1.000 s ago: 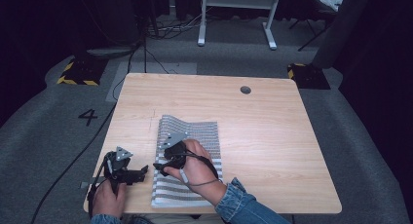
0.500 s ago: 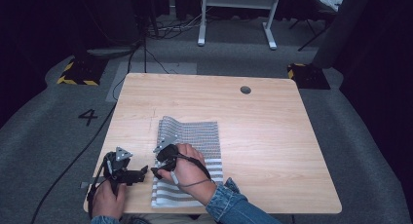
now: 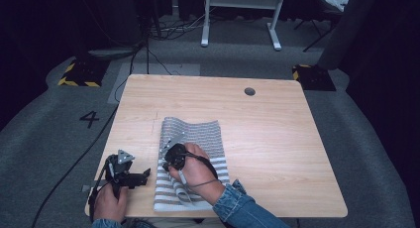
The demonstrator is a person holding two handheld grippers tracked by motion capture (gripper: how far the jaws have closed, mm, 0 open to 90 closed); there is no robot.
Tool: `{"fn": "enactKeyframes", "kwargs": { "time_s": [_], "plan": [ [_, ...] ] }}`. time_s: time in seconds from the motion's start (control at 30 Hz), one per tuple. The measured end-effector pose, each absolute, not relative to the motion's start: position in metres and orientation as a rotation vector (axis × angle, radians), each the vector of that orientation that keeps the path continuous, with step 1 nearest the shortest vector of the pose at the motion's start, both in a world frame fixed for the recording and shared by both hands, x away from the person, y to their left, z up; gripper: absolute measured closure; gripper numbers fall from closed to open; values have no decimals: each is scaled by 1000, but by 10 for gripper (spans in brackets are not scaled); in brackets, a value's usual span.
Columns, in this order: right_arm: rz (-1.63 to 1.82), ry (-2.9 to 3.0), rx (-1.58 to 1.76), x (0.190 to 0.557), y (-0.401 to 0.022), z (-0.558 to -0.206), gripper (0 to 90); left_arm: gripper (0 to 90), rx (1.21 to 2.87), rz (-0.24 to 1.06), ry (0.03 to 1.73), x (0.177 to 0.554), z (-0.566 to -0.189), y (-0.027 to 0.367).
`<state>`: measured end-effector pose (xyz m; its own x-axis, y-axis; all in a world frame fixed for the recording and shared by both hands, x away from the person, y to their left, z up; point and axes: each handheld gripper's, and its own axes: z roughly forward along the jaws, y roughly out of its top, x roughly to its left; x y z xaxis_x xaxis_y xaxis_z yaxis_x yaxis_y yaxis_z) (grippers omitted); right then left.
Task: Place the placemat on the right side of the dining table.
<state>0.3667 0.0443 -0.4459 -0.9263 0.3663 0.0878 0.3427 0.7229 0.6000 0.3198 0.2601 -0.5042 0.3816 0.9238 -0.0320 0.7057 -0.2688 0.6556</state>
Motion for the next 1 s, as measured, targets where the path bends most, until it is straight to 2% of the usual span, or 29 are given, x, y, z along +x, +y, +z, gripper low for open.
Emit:
{"fn": "enactKeyframes", "kwargs": {
  "time_s": [0.37,0.47,0.73,0.8,1.0],
  "plan": [
    [1120,2796,633,370,-8,-394,880,0,2056,485,1393,320,-505,260],
    [1148,2743,684,374,-39,-370,879,0,2056,485,1393,320,-504,260],
    [1175,2648,786,387,-84,-340,879,0,2057,484,1390,320,-505,260],
    [1173,2582,810,393,-111,-325,880,0,2056,484,1391,321,-505,260],
    [1160,2462,869,400,-156,-298,881,0,2057,487,1391,320,-505,260]
  ]
}}
